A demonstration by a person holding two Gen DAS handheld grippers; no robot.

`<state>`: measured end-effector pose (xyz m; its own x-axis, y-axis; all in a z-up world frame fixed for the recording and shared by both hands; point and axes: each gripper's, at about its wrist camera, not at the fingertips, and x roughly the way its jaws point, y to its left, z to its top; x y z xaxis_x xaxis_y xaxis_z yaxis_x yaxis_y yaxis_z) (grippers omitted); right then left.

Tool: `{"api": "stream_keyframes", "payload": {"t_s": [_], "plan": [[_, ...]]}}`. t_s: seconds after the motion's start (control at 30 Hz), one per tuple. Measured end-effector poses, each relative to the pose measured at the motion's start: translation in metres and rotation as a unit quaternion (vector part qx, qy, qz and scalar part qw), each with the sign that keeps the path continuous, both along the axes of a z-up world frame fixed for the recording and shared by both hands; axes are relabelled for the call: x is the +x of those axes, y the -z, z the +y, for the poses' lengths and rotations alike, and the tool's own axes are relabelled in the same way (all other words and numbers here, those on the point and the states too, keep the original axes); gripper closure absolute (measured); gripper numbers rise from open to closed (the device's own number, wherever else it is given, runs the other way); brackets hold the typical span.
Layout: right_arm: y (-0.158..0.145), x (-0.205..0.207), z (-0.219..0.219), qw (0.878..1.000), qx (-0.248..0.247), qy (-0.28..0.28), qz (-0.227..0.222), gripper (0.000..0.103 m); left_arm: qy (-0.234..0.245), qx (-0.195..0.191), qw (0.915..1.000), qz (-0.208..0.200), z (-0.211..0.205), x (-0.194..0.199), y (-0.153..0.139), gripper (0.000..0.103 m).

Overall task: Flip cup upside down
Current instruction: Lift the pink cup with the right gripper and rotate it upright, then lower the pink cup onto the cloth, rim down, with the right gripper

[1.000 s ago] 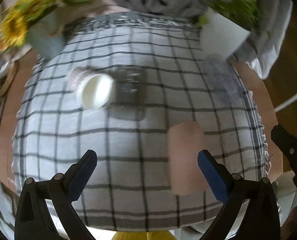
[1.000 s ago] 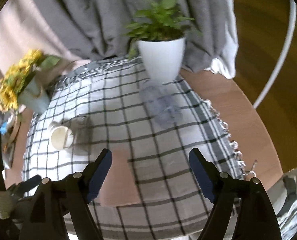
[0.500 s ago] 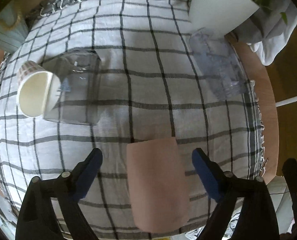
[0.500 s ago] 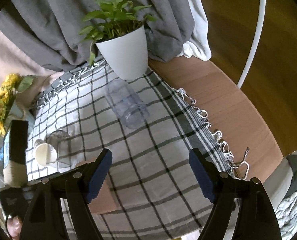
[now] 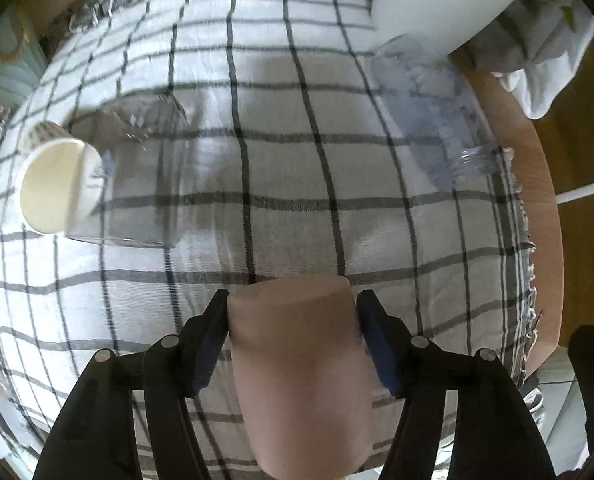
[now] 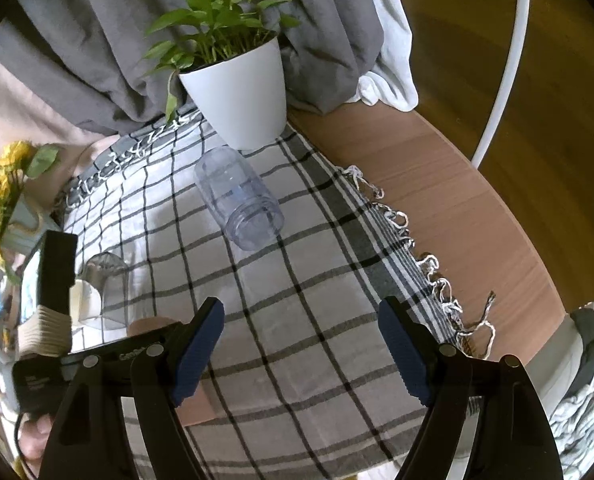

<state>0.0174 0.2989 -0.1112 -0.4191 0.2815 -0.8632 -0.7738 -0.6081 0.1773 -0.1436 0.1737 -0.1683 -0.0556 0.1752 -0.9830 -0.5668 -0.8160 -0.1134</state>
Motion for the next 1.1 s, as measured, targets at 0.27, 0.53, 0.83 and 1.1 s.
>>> {"api": "stream_keyframes", "payload": {"t_s": [0.27,0.53,0.83,1.1], "plan": [[-0.018,0.005,-0.010,1.000,0.009,-0.005,0.016,0.024,0.017,0.026,0.9972,0.068,-0.006,0.006,-0.034,0.040],[-0.027,0.009,-0.021,0.999,0.031,-0.014,0.011,0.024,0.050,0.049,0.9899,0.123,-0.011,0.025,-0.047,0.041],[-0.018,0.015,-0.021,1.000,0.022,-0.004,0.002,0.024,0.064,0.043,0.9872,0.140,0.001,0.025,-0.042,0.041],[-0.013,0.016,-0.013,1.000,0.020,0.009,-0.005,0.024,0.080,0.032,0.9860,0.143,0.019,0.021,-0.035,0.041]]}}
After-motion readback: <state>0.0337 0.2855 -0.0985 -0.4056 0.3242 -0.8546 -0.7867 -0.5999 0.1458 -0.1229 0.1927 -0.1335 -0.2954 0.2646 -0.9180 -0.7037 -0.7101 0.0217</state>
